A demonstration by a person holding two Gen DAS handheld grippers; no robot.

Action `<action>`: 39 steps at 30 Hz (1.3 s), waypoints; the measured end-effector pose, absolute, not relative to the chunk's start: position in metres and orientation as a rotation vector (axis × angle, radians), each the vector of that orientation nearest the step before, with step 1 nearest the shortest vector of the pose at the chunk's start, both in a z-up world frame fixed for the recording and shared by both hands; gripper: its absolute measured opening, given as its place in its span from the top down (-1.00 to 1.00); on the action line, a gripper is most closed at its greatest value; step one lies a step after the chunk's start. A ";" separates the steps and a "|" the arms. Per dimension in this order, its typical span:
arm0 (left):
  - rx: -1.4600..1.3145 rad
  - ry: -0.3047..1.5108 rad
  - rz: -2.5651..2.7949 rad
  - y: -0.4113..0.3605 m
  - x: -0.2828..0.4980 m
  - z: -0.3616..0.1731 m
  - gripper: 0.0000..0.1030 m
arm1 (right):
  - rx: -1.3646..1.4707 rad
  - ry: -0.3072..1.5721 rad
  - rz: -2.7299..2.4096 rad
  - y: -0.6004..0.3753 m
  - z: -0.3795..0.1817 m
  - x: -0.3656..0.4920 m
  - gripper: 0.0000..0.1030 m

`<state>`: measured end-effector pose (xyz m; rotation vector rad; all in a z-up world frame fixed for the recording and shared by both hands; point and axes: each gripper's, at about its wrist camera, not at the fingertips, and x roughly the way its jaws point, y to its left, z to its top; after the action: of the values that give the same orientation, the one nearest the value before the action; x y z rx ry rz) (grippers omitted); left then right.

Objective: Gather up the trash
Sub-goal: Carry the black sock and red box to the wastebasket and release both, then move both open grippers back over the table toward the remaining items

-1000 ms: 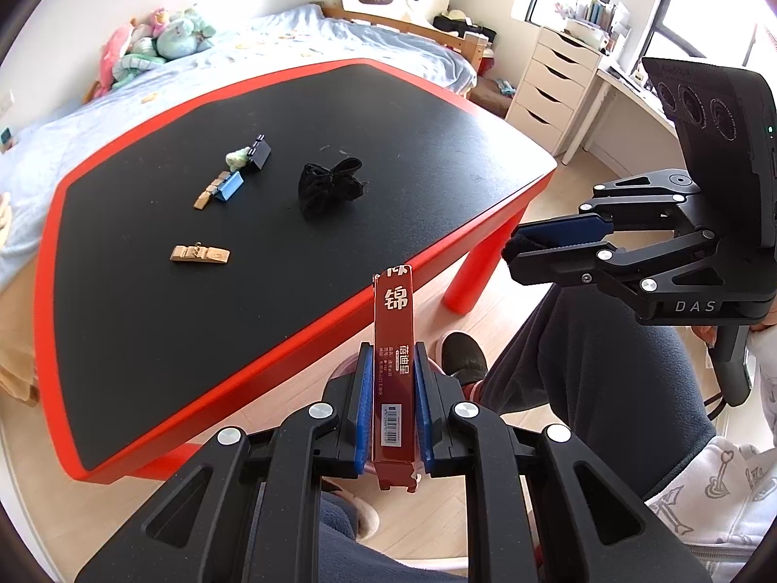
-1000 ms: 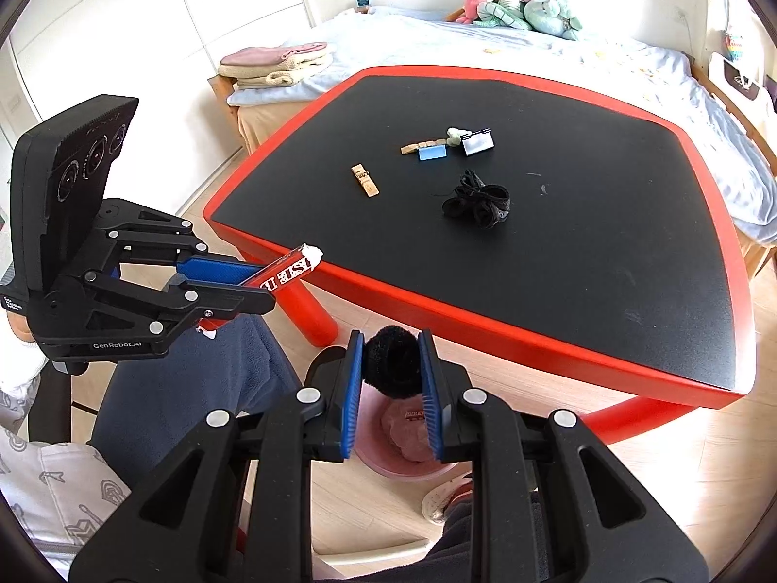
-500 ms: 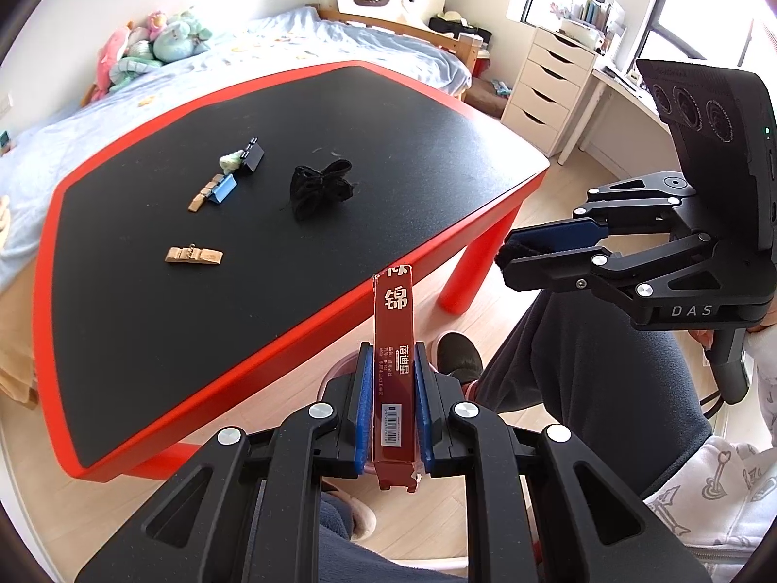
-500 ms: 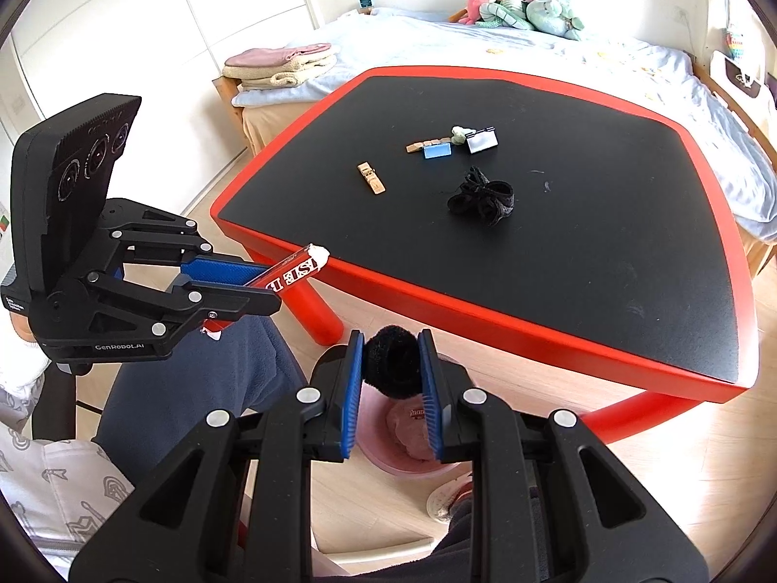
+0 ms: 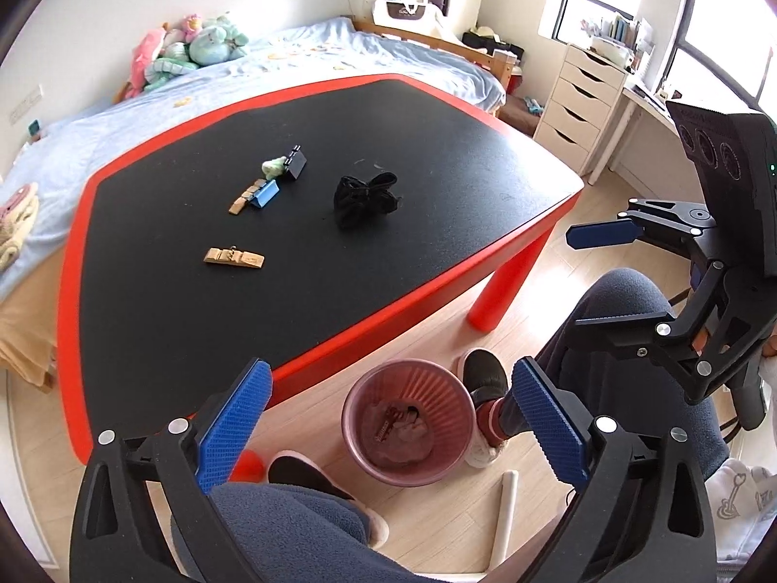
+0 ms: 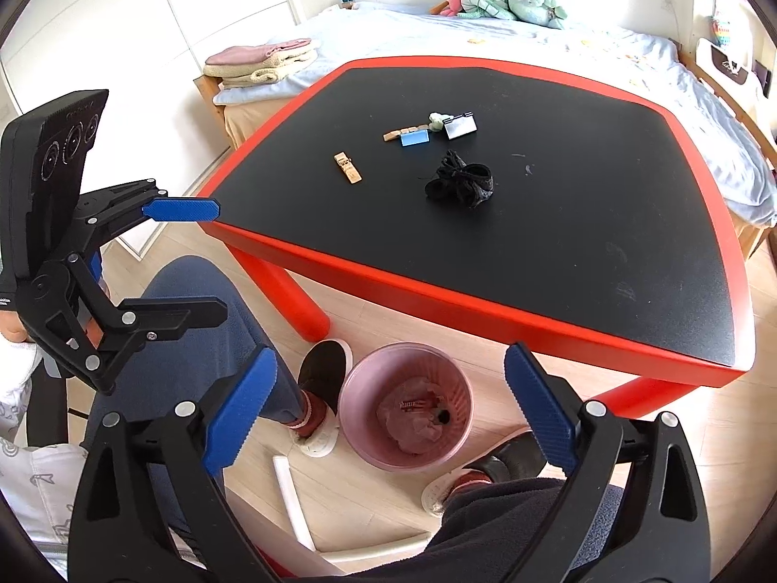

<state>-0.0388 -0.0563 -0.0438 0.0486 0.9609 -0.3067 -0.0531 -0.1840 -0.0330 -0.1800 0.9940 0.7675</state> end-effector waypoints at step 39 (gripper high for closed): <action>-0.121 1.058 -0.082 -0.010 0.043 -0.043 -0.85 | -0.250 0.947 0.813 -0.154 -0.015 0.025 -0.89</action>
<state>0.0432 -0.0101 -0.0429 -0.1209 1.0576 -0.0821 0.0248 -0.1536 -0.0147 -0.2504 0.9468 0.8133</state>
